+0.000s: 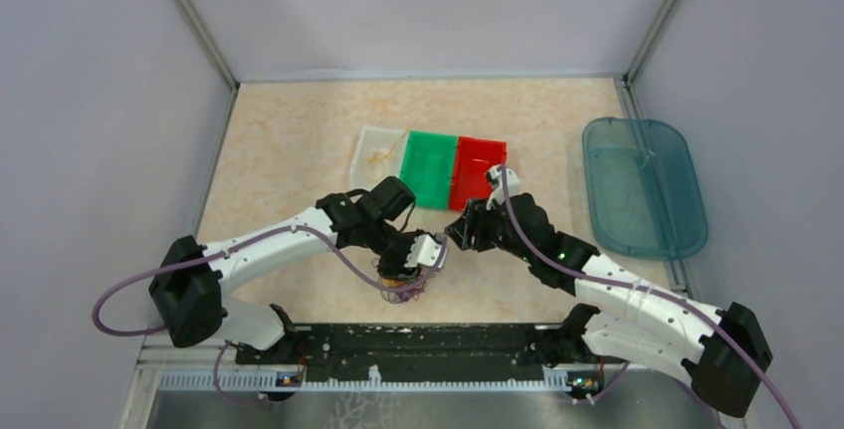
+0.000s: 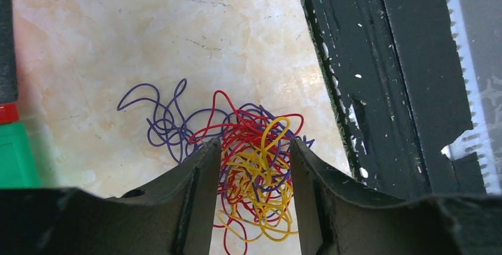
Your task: Untangle the cables
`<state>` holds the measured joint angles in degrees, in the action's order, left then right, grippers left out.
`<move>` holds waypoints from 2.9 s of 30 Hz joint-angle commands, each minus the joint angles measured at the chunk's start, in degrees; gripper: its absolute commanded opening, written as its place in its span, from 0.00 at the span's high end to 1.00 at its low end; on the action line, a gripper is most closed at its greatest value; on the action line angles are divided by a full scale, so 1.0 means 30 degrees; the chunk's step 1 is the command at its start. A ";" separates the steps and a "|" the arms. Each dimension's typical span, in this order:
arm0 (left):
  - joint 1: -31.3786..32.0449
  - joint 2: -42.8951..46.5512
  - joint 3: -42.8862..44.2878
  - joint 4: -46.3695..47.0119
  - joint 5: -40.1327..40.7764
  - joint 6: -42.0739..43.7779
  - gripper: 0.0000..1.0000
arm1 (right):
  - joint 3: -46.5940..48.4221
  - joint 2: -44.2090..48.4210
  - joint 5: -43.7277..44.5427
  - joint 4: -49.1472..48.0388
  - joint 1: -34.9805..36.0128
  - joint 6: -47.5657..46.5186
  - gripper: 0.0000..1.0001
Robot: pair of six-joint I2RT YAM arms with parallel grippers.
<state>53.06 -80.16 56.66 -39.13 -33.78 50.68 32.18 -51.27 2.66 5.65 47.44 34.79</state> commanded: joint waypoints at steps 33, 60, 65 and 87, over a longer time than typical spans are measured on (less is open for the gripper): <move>0.0089 0.7869 0.1553 0.2779 0.0312 -0.3287 0.99 | 0.1345 -0.0635 -0.6049 -0.6293 -0.0140 -0.1049 0.29; 0.0077 0.8524 0.1335 0.5222 0.1111 -0.1582 0.99 | 0.0560 -0.2066 -1.0395 -1.0160 -0.0080 0.0895 0.22; 0.0090 0.8863 0.1180 0.4525 0.0980 0.0027 0.99 | 0.0639 -0.0471 -0.8996 -0.7163 -0.0091 -0.0164 0.22; 0.0100 0.8323 0.1104 0.5976 0.0140 -0.0572 0.99 | 0.0544 -0.2126 -0.9462 -1.1686 -0.0140 0.2006 0.21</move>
<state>53.28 -55.09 60.05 -24.45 -31.24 49.36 32.99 -55.53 -24.64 -18.85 47.07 37.08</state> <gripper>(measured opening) 0.007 0.785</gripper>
